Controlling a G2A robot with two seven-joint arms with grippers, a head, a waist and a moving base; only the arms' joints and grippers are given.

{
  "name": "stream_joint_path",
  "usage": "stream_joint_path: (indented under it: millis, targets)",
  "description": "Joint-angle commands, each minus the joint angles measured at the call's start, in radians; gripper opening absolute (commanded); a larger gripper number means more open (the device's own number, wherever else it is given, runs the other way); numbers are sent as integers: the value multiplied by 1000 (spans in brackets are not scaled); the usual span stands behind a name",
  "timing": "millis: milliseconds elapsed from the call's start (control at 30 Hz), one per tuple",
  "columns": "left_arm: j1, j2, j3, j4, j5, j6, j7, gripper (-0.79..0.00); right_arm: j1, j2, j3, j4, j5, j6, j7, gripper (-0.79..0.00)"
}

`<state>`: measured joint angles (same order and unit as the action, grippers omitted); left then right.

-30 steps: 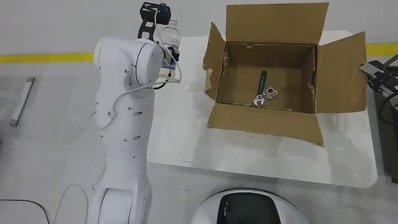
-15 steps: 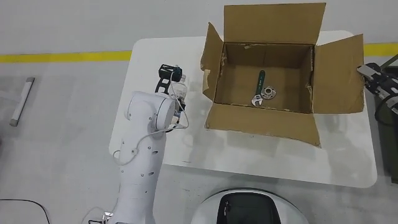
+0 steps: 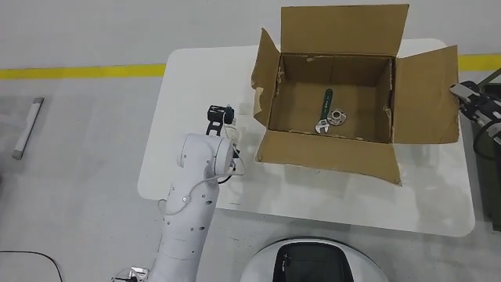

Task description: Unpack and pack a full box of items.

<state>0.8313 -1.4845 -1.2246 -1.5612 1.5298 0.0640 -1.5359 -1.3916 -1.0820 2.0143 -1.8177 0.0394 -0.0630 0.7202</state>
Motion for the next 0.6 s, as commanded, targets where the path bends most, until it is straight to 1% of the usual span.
stream_joint_path:
  millis: [0,200,400,567]
  targets:
    - [-2,0,7,15,10,8,0,0,0,2,-1,0,2,2,-2,-785]
    - [-13,-1,1,27,4,24,0,0,-3,7,0,4,1,4,-6,-785]
    - [-31,1,3,16,2,11,0,0,0,12,-4,10,-1,4,-11,-770]
    - [-79,0,-19,-42,-44,40,0,0,3,17,-7,8,0,4,-12,-776]
